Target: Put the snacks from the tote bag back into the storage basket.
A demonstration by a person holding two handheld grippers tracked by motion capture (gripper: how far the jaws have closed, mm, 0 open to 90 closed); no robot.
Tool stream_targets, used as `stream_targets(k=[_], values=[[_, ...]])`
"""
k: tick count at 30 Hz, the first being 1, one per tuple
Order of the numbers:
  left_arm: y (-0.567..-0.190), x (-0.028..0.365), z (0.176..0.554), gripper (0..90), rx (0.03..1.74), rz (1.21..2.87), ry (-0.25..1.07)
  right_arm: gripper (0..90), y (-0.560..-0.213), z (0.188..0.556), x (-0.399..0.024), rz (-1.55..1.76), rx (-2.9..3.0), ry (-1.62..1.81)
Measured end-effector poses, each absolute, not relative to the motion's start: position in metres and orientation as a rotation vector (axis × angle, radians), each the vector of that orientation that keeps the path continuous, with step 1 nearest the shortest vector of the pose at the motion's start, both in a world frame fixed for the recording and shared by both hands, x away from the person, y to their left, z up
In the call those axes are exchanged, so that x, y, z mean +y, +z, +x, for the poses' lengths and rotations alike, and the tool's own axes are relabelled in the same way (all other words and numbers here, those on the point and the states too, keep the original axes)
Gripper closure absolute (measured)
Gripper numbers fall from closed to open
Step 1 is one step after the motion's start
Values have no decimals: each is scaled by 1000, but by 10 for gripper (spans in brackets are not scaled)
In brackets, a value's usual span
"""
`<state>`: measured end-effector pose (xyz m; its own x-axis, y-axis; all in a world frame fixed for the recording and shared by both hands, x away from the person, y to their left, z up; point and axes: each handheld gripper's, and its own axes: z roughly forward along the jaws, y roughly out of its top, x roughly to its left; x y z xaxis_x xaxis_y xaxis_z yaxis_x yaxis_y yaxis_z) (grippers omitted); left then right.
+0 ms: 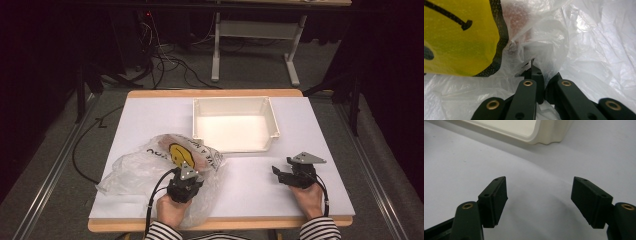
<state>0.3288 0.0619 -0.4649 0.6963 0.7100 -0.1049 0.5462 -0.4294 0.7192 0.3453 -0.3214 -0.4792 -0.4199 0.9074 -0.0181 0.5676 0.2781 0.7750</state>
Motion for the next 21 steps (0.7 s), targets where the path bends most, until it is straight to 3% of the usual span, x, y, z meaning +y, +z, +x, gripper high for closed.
stream_targets(k=[21], values=[[-464, 26, 323, 893, 875, 2149, 270, 251, -469, 328, -298, 1280, 2160, 1062]])
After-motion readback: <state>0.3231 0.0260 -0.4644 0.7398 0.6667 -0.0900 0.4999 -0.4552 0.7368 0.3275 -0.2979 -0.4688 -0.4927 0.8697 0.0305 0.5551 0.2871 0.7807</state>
